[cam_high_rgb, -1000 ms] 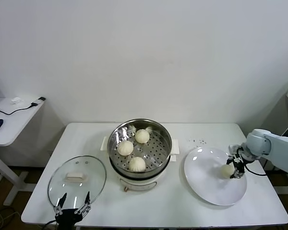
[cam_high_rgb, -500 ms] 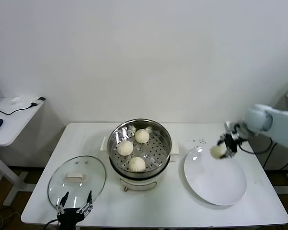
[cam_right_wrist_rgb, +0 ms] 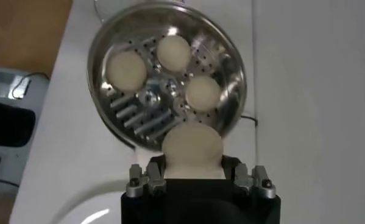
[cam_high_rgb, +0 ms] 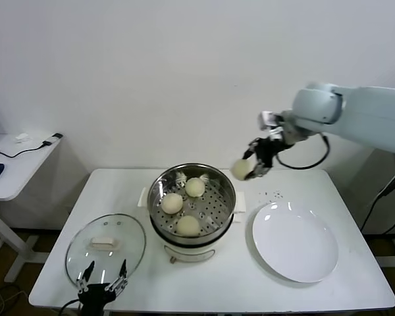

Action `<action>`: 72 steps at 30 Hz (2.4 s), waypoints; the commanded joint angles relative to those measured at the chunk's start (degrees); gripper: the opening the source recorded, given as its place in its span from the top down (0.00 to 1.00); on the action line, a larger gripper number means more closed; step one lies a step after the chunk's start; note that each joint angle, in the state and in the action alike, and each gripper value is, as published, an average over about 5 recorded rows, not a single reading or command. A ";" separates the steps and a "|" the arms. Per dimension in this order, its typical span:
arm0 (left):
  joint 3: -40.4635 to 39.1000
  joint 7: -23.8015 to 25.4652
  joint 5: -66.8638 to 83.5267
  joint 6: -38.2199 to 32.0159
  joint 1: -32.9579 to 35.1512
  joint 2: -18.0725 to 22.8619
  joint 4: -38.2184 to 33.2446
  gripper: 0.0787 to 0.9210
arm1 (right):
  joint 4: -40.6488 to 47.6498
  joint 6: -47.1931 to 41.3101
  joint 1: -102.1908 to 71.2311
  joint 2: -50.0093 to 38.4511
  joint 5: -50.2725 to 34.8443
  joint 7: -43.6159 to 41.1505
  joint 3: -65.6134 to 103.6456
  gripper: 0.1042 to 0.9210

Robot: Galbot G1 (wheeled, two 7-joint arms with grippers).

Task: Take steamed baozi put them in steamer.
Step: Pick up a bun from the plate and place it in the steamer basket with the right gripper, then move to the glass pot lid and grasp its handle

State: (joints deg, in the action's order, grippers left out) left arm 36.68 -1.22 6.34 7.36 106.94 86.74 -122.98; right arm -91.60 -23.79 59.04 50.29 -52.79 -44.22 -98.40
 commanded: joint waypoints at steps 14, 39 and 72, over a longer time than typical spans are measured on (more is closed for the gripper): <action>0.71 -0.02 1.02 0.26 -0.53 -0.32 0.76 0.12 | 2.87 -12.32 -18.50 11.73 -3.35 18.00 2.65 0.37; 0.92 -0.10 0.99 0.30 -0.58 -0.47 0.83 0.12 | 3.43 -8.88 -15.80 9.24 -3.59 11.76 5.25 0.13; 4.82 -3.73 4.21 3.88 -5.15 -3.72 -0.72 0.12 | -4.01 11.29 -111.33 -25.28 10.79 43.69 118.71 0.12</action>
State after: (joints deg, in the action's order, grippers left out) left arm 40.95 -4.17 10.14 9.93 103.39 83.75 -122.96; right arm -89.16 -20.34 1.12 33.10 -50.34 -9.00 -31.74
